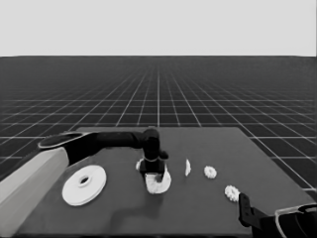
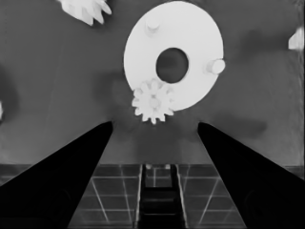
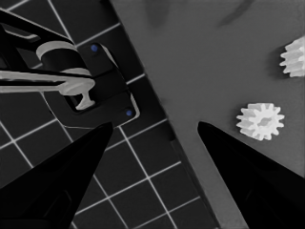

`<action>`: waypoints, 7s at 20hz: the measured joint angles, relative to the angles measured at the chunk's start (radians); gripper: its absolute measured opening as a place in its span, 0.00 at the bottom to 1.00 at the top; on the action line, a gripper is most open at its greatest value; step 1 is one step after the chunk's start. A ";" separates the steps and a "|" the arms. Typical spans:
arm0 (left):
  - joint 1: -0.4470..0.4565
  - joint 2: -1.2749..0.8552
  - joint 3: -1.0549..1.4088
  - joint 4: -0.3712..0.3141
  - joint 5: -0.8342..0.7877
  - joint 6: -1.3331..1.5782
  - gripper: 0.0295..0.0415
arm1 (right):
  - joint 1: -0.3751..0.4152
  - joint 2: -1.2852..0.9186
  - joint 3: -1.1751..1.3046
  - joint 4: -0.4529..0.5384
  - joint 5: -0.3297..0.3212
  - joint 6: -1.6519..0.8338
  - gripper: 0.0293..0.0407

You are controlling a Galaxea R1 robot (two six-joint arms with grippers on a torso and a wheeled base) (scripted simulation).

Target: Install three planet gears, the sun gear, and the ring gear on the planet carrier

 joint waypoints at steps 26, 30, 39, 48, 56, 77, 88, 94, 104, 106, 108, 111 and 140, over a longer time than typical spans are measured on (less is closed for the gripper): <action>0.107 0.050 -0.681 0.038 -0.190 0.607 0.76 | 0.000 0.000 0.000 0.000 0.000 0.000 0.81; 0.107 0.050 -0.684 0.039 -0.191 0.608 0.14 | 0.000 0.000 0.000 0.000 0.000 0.000 0.81; -0.027 -0.015 -0.512 -0.057 -0.093 0.521 0.14 | 0.000 0.000 0.000 0.000 0.000 0.000 0.81; -0.058 0.064 -0.469 -0.076 -0.062 0.401 0.14 | 0.000 0.000 0.000 0.000 0.000 0.000 0.81; -0.055 0.120 -0.479 -0.071 -0.056 0.355 0.14 | 0.000 0.000 0.000 0.000 0.000 0.000 0.81; 0.038 0.136 -0.530 0.008 -0.094 0.383 0.75 | 0.000 0.000 0.000 0.000 0.000 0.000 0.81; -0.233 -0.530 0.393 0.039 -0.597 1.263 0.99 | 0.000 0.000 0.000 0.000 0.000 0.000 0.81; -0.369 -1.163 0.960 0.095 -0.877 1.860 0.75 | 0.000 0.000 0.000 0.000 0.000 0.000 0.81; -0.375 -1.186 0.983 0.098 -0.889 1.886 0.75 | 0.376 0.649 -1.137 0.561 -0.280 0.559 0.81; -0.375 -1.187 0.983 0.098 -0.889 1.886 0.75 | 0.375 0.660 -1.160 0.563 -0.283 0.558 0.81; -0.375 -1.187 0.983 0.098 -0.889 1.886 0.75 | 0.251 0.698 -1.242 0.473 -0.197 0.530 0.81; -0.375 -1.187 0.983 0.098 -0.889 1.886 0.75 | 0.199 0.726 -1.302 0.443 -0.156 0.508 0.81; -0.375 -1.187 0.983 0.098 -0.889 1.886 0.75 | 0.365 1.082 -1.123 0.519 -0.348 1.020 0.17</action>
